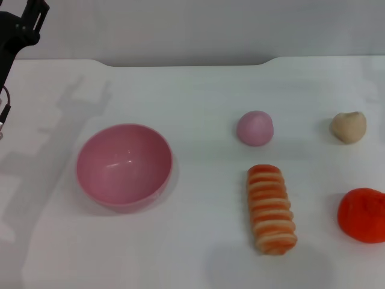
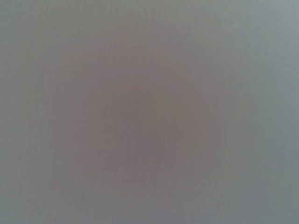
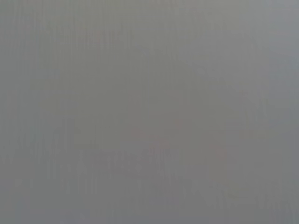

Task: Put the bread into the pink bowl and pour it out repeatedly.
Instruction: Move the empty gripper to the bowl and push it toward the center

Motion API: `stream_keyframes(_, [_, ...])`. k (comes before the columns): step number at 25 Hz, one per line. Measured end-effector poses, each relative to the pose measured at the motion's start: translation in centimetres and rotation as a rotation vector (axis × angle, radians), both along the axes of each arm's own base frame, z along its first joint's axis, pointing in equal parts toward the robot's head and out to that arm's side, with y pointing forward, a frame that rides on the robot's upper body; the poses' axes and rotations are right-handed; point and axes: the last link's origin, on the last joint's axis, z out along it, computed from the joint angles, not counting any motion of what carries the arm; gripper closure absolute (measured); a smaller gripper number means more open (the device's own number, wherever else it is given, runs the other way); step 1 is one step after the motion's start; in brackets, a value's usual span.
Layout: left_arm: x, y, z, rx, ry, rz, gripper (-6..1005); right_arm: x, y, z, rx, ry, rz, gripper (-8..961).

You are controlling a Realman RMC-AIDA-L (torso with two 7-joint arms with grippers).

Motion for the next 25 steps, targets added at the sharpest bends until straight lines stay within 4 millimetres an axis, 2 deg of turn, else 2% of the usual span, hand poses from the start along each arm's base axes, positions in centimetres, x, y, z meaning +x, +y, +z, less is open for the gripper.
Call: stream_keyframes(25, [0.0, 0.23, 0.32, 0.013, 0.0, 0.004, 349, 0.21, -0.25, 0.27, 0.015, 0.002, 0.001, 318])
